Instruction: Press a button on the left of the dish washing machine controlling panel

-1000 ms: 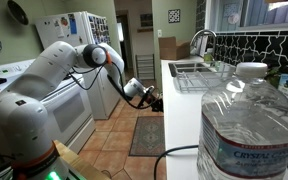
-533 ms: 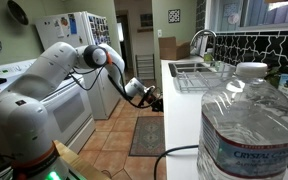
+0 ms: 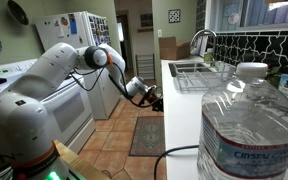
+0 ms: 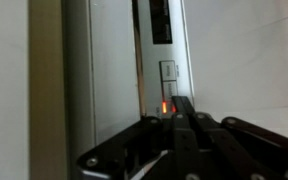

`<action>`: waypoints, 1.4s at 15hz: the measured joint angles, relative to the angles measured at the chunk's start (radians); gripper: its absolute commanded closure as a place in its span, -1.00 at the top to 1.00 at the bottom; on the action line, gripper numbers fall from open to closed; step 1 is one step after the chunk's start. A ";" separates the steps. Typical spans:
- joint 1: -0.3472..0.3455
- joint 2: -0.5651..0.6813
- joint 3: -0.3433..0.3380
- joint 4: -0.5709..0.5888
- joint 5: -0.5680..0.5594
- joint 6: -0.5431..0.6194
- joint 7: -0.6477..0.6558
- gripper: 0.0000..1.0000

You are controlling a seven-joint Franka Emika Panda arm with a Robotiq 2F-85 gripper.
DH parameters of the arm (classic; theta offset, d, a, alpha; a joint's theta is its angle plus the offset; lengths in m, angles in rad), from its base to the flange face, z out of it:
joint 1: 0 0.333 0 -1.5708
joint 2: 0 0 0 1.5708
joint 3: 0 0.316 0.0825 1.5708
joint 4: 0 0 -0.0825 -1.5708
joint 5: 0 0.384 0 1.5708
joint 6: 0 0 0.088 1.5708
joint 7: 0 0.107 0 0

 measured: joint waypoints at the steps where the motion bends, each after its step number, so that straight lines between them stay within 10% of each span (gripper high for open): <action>1: 0.000 0.001 0.000 0.002 0.006 -0.001 -0.004 -1.00; 13: 0.021 -0.158 0.012 -0.189 0.023 -0.002 -0.038 -1.00; 15: 0.020 -0.214 0.024 -0.244 0.052 -0.002 -0.070 -0.46; 21: 0.000 -0.388 0.053 -0.370 0.212 -0.001 -0.226 0.19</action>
